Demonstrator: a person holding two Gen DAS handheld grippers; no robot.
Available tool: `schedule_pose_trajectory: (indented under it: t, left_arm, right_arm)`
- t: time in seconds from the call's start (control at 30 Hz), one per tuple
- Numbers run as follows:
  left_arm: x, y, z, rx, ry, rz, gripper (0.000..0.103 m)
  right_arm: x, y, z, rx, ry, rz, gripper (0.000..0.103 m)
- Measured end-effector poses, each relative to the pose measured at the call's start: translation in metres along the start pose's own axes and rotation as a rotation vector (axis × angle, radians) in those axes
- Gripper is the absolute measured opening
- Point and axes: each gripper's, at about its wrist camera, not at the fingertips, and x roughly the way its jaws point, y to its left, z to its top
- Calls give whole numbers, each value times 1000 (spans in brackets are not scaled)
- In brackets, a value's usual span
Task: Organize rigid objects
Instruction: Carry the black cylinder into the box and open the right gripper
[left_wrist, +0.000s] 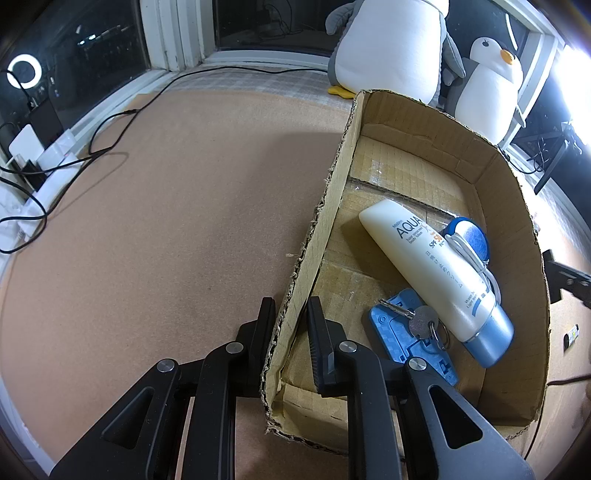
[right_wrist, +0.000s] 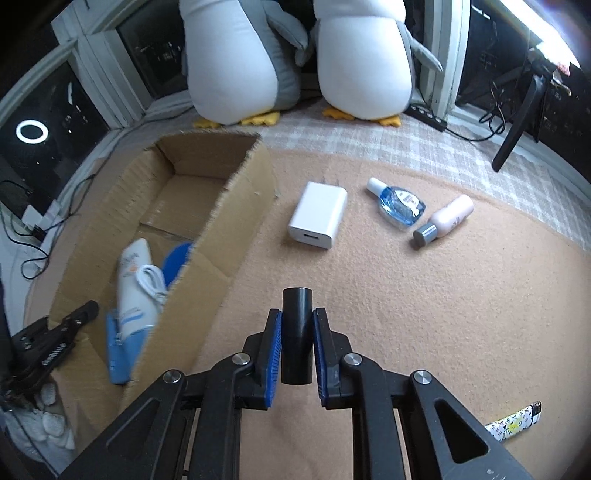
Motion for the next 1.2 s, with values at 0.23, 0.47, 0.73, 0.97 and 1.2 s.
schedule_pose_trajectory:
  t: [0.23, 0.47, 0.73, 0.97, 1.2]
  left_arm:
    - [0, 0, 0, -1, 0, 1, 16]
    - [0, 0, -1, -1, 0, 1, 16]
    - [0, 0, -1, -1, 0, 1, 16]
    - [0, 0, 0, -1, 0, 2, 16]
    - [0, 0, -1, -2, 0, 3, 16]
  right_arm:
    - [-35, 32, -1, -67, -61, 74, 15]
    - [-50, 74, -9, -159, -72, 151, 15]
    - [-39, 107, -23, -228, -34, 196, 15]
    - [-29, 124, -31, -268, -11, 204, 15]
    - [-28, 130, -34, -293, -9, 205, 15]
